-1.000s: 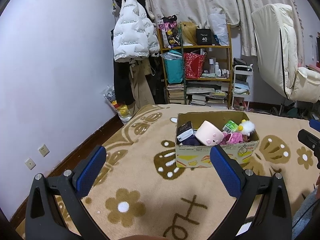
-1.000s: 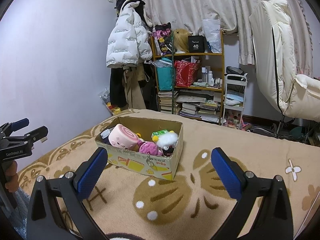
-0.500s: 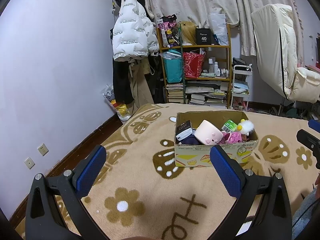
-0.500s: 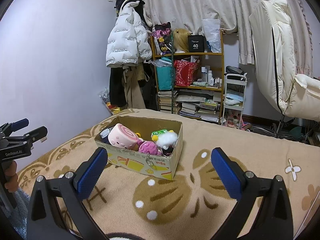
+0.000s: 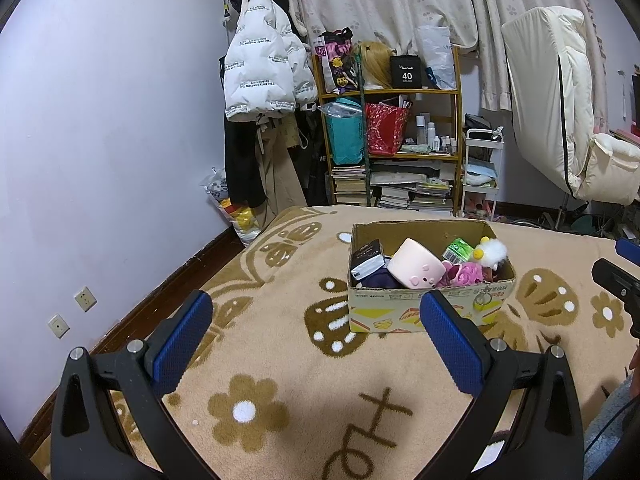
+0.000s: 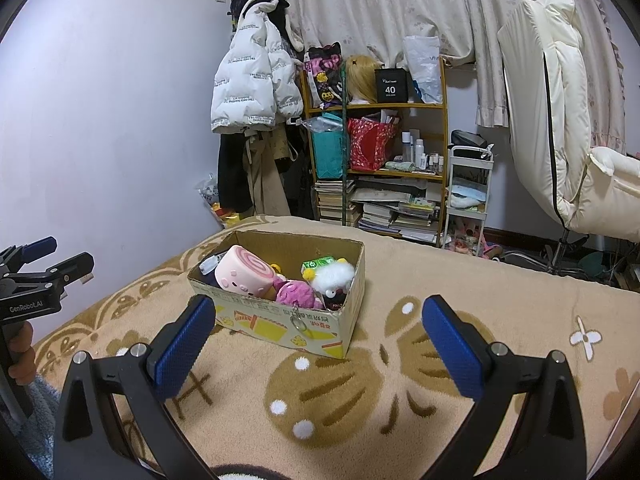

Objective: Organize soft objects

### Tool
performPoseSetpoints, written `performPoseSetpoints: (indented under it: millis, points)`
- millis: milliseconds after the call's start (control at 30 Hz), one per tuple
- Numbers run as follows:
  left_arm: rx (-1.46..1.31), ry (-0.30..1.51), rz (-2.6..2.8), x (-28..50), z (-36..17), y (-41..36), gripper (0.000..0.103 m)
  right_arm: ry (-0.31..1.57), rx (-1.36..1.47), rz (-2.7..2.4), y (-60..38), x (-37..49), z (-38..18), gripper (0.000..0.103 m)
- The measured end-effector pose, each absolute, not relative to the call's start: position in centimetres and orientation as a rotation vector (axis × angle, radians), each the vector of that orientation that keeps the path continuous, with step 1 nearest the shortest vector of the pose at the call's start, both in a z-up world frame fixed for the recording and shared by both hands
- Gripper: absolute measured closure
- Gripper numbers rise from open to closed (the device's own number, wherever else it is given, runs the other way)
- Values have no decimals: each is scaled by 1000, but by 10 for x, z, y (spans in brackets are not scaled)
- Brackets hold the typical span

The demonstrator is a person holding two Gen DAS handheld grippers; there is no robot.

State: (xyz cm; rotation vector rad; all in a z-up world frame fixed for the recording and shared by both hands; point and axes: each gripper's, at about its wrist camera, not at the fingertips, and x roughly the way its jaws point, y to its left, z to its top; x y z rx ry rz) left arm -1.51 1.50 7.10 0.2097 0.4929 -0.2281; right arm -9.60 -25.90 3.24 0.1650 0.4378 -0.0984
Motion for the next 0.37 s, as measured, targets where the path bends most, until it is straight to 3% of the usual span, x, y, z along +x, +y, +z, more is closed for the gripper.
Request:
performPoseSetpoints:
  millis: [367]
  points:
    - [210, 480, -229, -17, 70, 13, 1, 438, 163, -98, -260, -96, 34, 0]
